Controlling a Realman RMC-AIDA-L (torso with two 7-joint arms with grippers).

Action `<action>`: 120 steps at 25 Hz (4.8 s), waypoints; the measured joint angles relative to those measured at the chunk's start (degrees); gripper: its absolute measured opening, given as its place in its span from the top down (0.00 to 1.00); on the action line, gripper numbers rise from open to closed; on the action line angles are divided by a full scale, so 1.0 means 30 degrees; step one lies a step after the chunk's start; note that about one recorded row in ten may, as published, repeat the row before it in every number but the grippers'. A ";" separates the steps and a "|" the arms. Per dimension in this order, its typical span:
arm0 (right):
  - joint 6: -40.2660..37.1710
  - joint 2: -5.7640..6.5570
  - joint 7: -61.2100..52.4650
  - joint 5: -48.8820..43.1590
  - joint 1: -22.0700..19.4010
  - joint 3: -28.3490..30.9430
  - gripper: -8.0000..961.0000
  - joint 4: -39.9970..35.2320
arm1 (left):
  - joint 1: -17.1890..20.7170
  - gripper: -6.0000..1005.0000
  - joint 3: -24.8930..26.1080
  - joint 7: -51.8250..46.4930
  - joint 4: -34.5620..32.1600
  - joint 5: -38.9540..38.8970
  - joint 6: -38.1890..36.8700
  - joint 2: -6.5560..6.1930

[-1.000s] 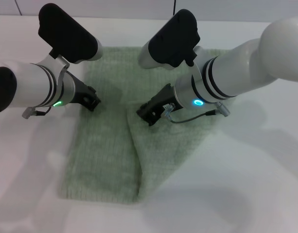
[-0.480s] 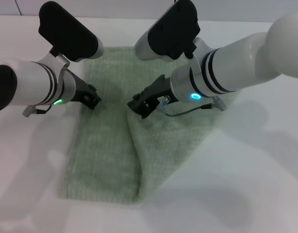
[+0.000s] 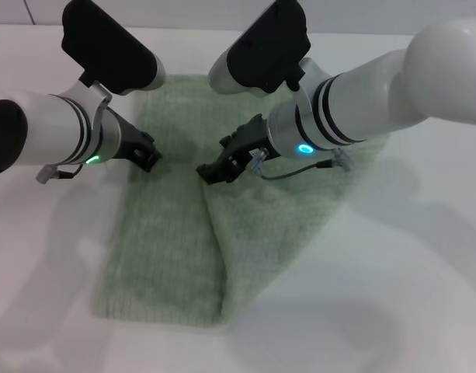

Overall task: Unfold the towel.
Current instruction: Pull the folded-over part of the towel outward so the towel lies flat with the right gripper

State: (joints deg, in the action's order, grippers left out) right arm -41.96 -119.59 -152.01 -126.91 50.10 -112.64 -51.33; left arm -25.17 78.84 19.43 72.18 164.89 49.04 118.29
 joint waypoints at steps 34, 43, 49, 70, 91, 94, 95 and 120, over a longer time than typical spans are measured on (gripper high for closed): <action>0.0432 -0.0033 0.0192 0.1259 0.1035 -0.0801 0.52 0.1868 | -0.0277 0.95 0.0029 0.0027 -0.0184 0.0025 -0.0008 0.0001; -0.0244 0.0072 0.0194 0.1143 0.0821 -0.0665 0.72 0.1024 | -0.0371 0.95 0.0029 0.0027 -0.0285 0.0029 0.0000 -0.0028; -0.1194 0.0111 0.0193 0.1075 0.0626 -0.0311 0.96 0.0330 | -0.0468 0.94 0.0029 0.0028 -0.0460 0.0027 -0.0023 -0.0028; -0.5127 0.0130 -0.0031 -0.2595 -0.4842 0.1860 0.99 -0.8473 | -0.0664 0.94 -0.0015 0.0027 -0.0873 0.0026 -0.0113 0.0031; -1.0339 0.0140 -0.2695 -0.3994 -0.6614 0.3123 0.99 -1.2468 | -0.0674 0.93 -0.0110 -0.0009 -0.0768 0.0028 -0.0081 0.0060; -1.1053 0.0131 -0.2773 -0.4013 -0.6822 0.3300 0.99 -1.3009 | -0.0675 0.93 -0.0123 -0.0019 -0.0758 0.0028 -0.0072 0.0059; -1.1355 0.0124 -0.2878 -0.4021 -0.6871 0.3382 0.99 -1.3214 | -0.0676 0.93 -0.0136 -0.0021 -0.0744 0.0027 -0.0059 0.0059; -1.7223 0.0080 -0.4383 -0.4828 -0.7329 0.4007 0.99 -1.6022 | -0.0756 0.92 -0.0149 0.0017 -0.1208 -0.0068 -0.0005 0.0061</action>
State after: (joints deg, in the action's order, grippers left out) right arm -93.63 -119.36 -165.16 -141.40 28.11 -100.61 -99.40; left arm -27.44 78.39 19.48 68.56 164.68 49.03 118.48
